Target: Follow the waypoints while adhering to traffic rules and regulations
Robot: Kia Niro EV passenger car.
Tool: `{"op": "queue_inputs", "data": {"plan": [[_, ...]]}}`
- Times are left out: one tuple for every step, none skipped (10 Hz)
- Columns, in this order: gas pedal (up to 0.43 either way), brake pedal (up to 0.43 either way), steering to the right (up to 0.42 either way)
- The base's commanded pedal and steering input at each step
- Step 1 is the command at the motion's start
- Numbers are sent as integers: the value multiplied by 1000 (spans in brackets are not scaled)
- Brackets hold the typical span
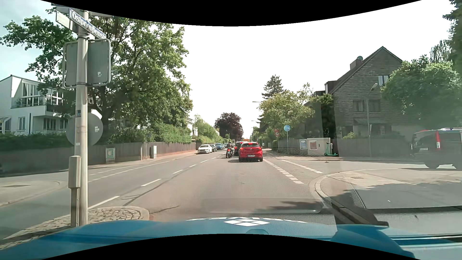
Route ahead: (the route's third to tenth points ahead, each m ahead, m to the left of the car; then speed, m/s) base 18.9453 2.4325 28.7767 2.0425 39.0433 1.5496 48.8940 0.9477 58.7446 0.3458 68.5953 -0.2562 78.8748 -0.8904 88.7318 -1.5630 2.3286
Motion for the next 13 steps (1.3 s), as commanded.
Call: {"op": "queue_inputs", "data": {"plan": [[0, 0, 2], [0, 0, 2], [0, 0, 1], [0, 0, 1], [0, 0, 2], [0, 0, 1], [0, 0, 2], [0, 0, 2], [0, 0, 2], [0, 0, 2], [0, 0, 1], [0, 0, 1], [0, 0, 1]]}}
